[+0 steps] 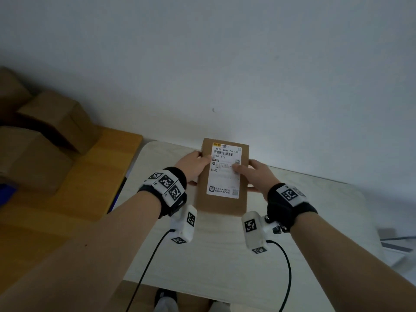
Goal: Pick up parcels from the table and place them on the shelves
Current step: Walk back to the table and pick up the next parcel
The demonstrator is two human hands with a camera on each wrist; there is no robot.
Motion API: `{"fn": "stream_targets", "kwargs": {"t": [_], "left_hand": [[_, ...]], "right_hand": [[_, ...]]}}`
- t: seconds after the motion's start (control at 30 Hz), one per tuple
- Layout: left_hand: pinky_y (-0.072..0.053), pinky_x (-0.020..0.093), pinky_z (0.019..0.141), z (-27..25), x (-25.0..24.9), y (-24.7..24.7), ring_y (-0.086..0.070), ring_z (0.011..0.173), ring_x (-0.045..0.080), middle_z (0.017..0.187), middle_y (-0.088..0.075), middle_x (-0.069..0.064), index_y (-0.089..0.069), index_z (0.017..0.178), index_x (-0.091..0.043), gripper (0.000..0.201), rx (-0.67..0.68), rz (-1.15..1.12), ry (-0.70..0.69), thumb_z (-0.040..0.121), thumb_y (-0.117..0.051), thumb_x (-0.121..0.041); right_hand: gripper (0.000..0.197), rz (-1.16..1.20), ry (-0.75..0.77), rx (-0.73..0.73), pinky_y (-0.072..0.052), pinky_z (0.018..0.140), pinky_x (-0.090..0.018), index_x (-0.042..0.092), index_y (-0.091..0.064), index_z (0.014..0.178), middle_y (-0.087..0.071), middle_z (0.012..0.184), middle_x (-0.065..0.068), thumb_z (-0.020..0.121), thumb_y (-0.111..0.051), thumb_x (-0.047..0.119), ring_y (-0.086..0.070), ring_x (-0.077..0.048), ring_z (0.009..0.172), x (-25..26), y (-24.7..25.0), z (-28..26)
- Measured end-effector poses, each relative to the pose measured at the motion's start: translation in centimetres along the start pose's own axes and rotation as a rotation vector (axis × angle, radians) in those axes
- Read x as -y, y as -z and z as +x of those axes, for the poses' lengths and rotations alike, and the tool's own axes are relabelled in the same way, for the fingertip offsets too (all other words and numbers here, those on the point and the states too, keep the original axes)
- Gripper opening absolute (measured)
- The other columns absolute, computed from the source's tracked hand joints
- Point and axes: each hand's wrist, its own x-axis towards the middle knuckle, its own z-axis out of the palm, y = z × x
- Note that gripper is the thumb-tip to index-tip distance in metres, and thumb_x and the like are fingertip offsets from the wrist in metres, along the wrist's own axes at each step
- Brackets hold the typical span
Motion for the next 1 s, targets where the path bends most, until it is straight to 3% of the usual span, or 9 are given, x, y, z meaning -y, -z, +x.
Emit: {"fn": "stream_targets", "kwargs": {"t": [0.13, 0.3, 0.47, 0.53, 0.67, 0.83, 1.0], "left_hand": [[-0.055, 0.042, 0.087, -1.9, -2.9, 0.5, -0.059, 0.117, 0.027, 0.132, -0.061, 0.008, -0.044, 0.140, -0.015, 0.047, -0.078, -0.031, -0.141, 0.099, -0.041, -0.037], [-0.057, 0.043, 0.086, -4.9, -6.5, 0.7, -0.063, 0.108, 0.024, 0.126, -0.064, 0.006, -0.046, 0.139, -0.016, 0.049, -0.171, -0.031, -0.291, 0.098, -0.040, -0.043], [-0.057, 0.043, 0.085, -7.1, -9.0, 0.5, -0.062, 0.109, 0.023, 0.126, -0.063, 0.004, -0.050, 0.135, -0.019, 0.048, -0.236, -0.039, -0.402, 0.097, -0.036, -0.045], [-0.058, 0.041, 0.083, -7.7, -9.6, 0.3, -0.062, 0.105, 0.021, 0.124, -0.064, 0.003, -0.051, 0.134, -0.019, 0.047, -0.271, -0.038, -0.449, 0.097, -0.036, -0.045], [-0.057, 0.040, 0.085, -8.5, -10.7, 0.0, -0.062, 0.103, 0.019, 0.124, -0.064, 0.003, -0.050, 0.134, -0.018, 0.047, -0.330, -0.067, -0.517, 0.097, -0.038, -0.044], [-0.055, 0.045, 0.089, -8.9, -11.6, -0.3, -0.064, 0.107, 0.020, 0.123, -0.066, 0.001, -0.048, 0.136, -0.020, 0.050, -0.358, -0.052, -0.560, 0.095, -0.041, -0.049], [-0.057, 0.045, 0.087, -8.7, -11.9, 0.0, -0.065, 0.101, 0.020, 0.110, -0.068, -0.003, -0.047, 0.134, -0.022, 0.054, -0.368, -0.089, -0.543, 0.092, -0.043, -0.054]], "right_hand": [[0.057, 0.016, 0.122, -0.092, -0.058, 0.084, -0.041, 0.019, -0.051, 0.136, -0.068, 0.120, -0.007, 0.083, -0.068, 0.032, -0.068, -0.023, 0.105, 2.8, 2.0, -1.9], [0.060, 0.082, 0.244, -0.146, -0.057, 0.087, -0.042, 0.020, -0.050, 0.137, -0.071, 0.112, -0.007, 0.081, -0.069, 0.033, -0.069, -0.022, 0.101, 5.9, 4.5, -4.6], [0.053, 0.174, 0.343, -0.162, -0.054, 0.066, -0.026, 0.020, -0.051, 0.135, -0.070, 0.094, 0.003, 0.085, -0.067, 0.028, -0.066, -0.010, 0.082, 7.7, 6.4, -7.0], [0.052, 0.193, 0.382, -0.175, -0.053, 0.063, -0.024, 0.020, -0.052, 0.135, -0.070, 0.093, 0.002, 0.086, -0.067, 0.029, -0.066, -0.010, 0.082, 8.1, 7.0, -7.7], [0.051, 0.219, 0.455, -0.216, -0.055, 0.068, -0.026, 0.019, -0.055, 0.132, -0.071, 0.100, -0.005, 0.084, -0.068, 0.032, -0.068, -0.017, 0.093, 8.8, 7.9, -8.4], [0.045, 0.279, 0.493, -0.238, -0.055, 0.067, -0.026, 0.015, -0.058, 0.124, -0.070, 0.092, 0.000, 0.083, -0.070, 0.029, -0.067, -0.013, 0.083, 9.4, 8.6, -8.6], [0.041, 0.280, 0.520, -0.231, -0.056, 0.085, -0.037, 0.014, -0.060, 0.117, -0.072, 0.097, -0.003, 0.081, -0.071, 0.027, -0.069, -0.021, 0.095, 10.0, 8.9, -8.5]]}}
